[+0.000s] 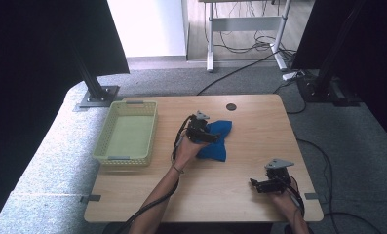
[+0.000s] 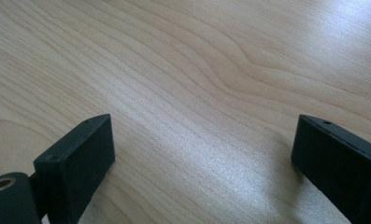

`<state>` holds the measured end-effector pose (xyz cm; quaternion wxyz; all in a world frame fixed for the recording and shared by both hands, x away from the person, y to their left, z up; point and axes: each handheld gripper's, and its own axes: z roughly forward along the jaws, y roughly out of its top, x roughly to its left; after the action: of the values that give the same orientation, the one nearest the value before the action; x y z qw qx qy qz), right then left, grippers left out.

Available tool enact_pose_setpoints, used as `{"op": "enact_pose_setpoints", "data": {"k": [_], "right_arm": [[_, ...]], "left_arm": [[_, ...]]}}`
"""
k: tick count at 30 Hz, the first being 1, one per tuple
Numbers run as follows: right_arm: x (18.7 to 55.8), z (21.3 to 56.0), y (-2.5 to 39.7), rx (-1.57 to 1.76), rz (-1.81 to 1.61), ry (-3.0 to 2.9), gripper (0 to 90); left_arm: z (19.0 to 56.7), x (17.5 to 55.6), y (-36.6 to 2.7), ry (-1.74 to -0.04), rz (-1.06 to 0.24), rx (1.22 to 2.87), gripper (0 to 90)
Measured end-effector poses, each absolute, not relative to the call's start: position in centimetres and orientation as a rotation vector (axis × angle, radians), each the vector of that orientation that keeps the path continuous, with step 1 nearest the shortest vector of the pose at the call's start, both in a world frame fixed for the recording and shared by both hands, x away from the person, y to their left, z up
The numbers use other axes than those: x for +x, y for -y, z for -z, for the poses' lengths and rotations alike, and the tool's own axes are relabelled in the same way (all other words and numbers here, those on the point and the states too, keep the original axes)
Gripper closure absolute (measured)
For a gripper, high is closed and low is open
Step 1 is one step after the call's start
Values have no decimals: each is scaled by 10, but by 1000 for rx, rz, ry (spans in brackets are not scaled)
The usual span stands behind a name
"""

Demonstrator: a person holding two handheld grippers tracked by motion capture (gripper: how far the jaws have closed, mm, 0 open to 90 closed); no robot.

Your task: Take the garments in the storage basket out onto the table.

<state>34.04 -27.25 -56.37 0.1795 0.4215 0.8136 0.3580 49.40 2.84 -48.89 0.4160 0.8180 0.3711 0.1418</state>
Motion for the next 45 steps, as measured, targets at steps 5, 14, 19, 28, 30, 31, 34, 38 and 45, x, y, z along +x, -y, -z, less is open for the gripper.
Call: {"op": "enact_pose_setpoints", "data": {"k": [5,14,19,28,30,31,34,38,45], "right_arm": [[340,564,273,1191,-1012,-2300,58],[340,564,273,1191,-1011,-2300,58],[340,564,273,1193,-1011,-2300,58],[340,564,272,1192,-1012,-2299,58],[340,564,273,1191,-1011,-2299,57],[340,564,273,1191,-1011,-2299,58],[340,564,273,1191,-1011,-2299,57],[340,564,273,1191,-1011,-2299,57],[340,564,273,1191,-1012,-2299,57]], "left_arm": [[486,490,-32,-923,-357,2047,120],[480,483,-39,-912,-356,2033,119],[477,478,-43,-905,-364,2033,117],[473,470,-52,-903,-369,2026,109],[473,469,-54,-903,-369,2024,109],[472,468,-55,-902,-370,2023,108],[471,466,-59,-905,-371,2016,107],[469,461,-65,-901,-374,2014,108],[467,457,-72,-903,-380,2007,107]]}}
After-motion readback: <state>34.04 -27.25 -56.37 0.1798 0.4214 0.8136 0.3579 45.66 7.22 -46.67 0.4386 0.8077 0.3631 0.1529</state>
